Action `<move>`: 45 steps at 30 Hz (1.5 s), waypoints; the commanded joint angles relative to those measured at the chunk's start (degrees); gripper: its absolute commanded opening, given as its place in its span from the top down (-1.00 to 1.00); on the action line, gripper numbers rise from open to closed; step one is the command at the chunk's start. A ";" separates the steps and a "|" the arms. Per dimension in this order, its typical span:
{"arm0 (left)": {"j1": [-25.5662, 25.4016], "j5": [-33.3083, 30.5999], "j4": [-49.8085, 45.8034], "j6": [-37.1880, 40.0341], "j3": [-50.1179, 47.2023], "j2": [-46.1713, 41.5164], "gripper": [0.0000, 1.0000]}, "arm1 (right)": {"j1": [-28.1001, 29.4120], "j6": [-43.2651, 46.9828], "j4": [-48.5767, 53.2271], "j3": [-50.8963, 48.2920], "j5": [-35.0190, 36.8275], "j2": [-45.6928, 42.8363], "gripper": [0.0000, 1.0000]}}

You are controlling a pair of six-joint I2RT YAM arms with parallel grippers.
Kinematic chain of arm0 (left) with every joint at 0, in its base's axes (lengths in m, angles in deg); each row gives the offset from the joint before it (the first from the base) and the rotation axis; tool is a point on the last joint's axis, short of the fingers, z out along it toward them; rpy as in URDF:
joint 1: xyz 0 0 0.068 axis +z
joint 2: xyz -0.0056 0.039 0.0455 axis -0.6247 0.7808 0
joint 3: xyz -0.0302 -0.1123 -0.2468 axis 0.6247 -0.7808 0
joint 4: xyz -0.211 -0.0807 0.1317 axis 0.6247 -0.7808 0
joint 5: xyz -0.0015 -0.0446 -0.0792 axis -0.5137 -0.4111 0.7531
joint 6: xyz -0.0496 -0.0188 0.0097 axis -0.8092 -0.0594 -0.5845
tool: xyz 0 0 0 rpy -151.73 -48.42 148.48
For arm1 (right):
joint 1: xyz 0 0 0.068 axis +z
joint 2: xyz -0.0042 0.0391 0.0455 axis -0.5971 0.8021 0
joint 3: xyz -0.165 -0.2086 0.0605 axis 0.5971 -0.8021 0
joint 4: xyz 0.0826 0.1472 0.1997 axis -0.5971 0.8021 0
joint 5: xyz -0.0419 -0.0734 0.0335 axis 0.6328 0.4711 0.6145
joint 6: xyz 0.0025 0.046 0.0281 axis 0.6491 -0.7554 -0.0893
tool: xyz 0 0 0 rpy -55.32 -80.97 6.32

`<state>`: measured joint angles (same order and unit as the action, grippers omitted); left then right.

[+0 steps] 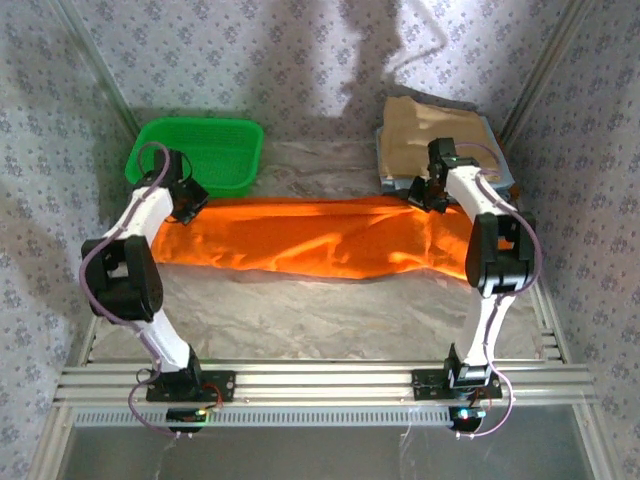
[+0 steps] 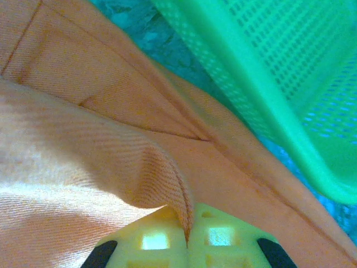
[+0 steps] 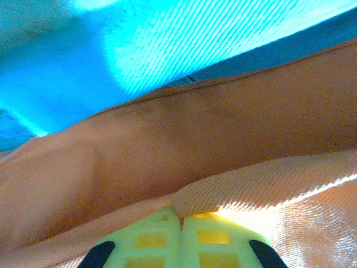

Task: Fold and stack the trousers

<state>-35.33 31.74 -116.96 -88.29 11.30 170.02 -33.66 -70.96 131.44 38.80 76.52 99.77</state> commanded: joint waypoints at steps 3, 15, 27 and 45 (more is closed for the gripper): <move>2.59 -9.40 1.66 3.80 4.16 2.95 0.00 | -2.18 2.11 1.24 3.09 8.57 1.85 1.00; 2.65 -12.79 -1.12 1.73 -19.29 -23.70 -0.97 | 4.89 0.90 1.59 -7.58 14.13 -12.88 0.10; 2.30 -1.45 21.10 1.08 -34.78 -18.16 -0.36 | 7.38 -1.66 0.16 -21.63 11.28 -27.75 0.03; 10.72 -18.69 8.77 -1.97 -31.19 -24.66 1.00 | -0.82 -5.36 2.16 -31.33 9.28 -41.17 -0.04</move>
<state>-28.31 20.66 -100.70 -88.45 -21.66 150.26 -33.14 -74.11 131.59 8.70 85.68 60.77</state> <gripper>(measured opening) 0.078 0.517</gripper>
